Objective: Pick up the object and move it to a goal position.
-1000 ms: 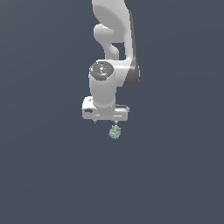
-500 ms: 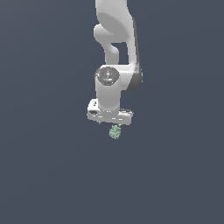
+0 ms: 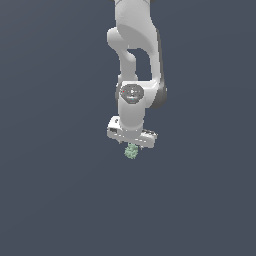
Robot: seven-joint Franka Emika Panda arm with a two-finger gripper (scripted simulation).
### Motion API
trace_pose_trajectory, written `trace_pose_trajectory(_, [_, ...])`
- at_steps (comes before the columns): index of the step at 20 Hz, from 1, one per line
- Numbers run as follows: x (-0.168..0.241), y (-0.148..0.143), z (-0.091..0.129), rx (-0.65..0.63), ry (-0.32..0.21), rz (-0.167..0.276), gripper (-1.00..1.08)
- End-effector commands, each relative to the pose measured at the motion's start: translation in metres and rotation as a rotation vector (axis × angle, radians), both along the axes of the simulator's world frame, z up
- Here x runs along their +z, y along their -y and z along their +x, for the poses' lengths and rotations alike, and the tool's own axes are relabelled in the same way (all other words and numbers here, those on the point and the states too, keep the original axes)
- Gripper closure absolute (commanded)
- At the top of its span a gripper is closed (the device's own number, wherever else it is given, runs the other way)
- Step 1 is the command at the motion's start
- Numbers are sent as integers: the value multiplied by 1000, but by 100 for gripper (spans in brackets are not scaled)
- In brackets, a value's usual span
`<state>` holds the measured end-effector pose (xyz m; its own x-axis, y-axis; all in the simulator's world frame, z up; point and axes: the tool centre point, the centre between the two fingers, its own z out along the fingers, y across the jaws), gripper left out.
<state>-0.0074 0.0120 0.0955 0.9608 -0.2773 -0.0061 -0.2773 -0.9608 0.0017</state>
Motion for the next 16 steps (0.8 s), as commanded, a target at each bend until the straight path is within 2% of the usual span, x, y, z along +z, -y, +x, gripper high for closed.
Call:
trace_pose_trajectory(1, [-4, -3, 0, -20, 4, 0, -92])
trace_pose_trajectory(10, [-9, -5, -1, -30, 5, 0, -92])
trace_pose_trajectory(16, [-36, -5, -1, -33, 6, 0, -92])
